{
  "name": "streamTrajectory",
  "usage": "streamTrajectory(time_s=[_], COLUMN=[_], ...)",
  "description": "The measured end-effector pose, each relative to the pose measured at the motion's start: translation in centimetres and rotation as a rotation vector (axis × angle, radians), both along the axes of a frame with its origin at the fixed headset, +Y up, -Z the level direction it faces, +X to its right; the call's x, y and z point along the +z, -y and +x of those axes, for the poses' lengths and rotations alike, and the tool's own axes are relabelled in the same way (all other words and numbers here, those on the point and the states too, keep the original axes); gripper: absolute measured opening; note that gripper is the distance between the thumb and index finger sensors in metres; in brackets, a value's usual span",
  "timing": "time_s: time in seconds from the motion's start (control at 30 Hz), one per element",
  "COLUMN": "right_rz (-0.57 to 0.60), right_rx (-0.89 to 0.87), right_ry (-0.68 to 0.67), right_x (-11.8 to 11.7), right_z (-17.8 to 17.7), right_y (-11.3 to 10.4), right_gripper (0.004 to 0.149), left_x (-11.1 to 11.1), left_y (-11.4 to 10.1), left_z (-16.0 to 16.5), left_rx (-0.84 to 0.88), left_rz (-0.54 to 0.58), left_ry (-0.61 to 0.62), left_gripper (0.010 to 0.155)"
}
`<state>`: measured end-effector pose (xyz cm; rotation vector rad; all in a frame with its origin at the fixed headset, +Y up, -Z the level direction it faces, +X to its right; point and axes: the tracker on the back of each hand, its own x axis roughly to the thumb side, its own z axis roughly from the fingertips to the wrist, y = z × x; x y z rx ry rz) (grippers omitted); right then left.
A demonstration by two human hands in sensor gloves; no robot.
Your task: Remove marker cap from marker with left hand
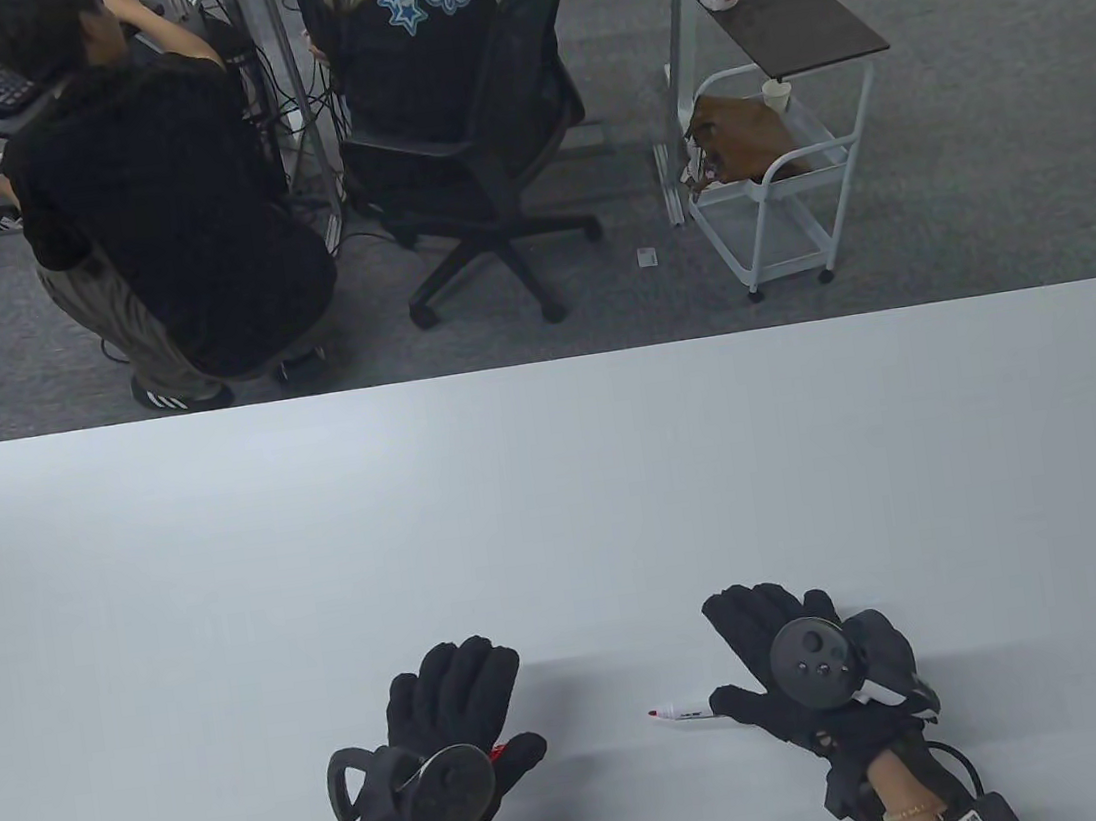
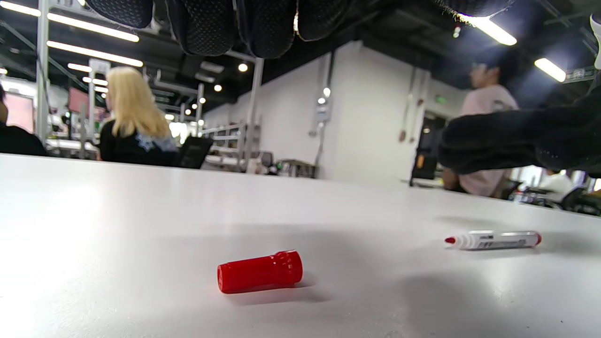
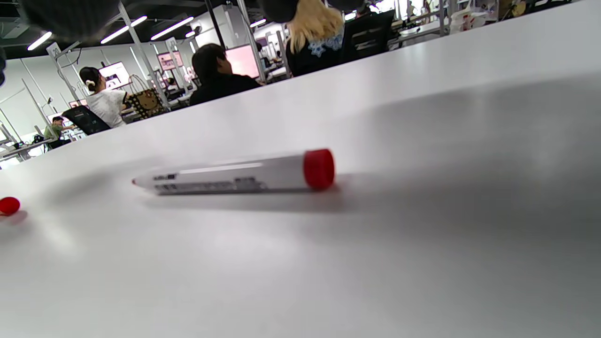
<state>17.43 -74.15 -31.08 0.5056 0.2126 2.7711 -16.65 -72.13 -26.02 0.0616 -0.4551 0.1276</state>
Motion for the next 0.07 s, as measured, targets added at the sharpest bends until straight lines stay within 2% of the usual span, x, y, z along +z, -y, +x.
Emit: streamTrajectory(time_s=[0.07], right_rz=[-0.003], right_rx=[0.002], right_ry=[-0.002], right_x=[0.0], right_z=[-0.04], right_y=[0.04], right_gripper=[0.084], left_x=[0.0], left_y=[0.01], left_z=[0.01], left_rx=[-0.003], left_rz=[0.006], left_ry=[0.005], left_gripper=[0.081])
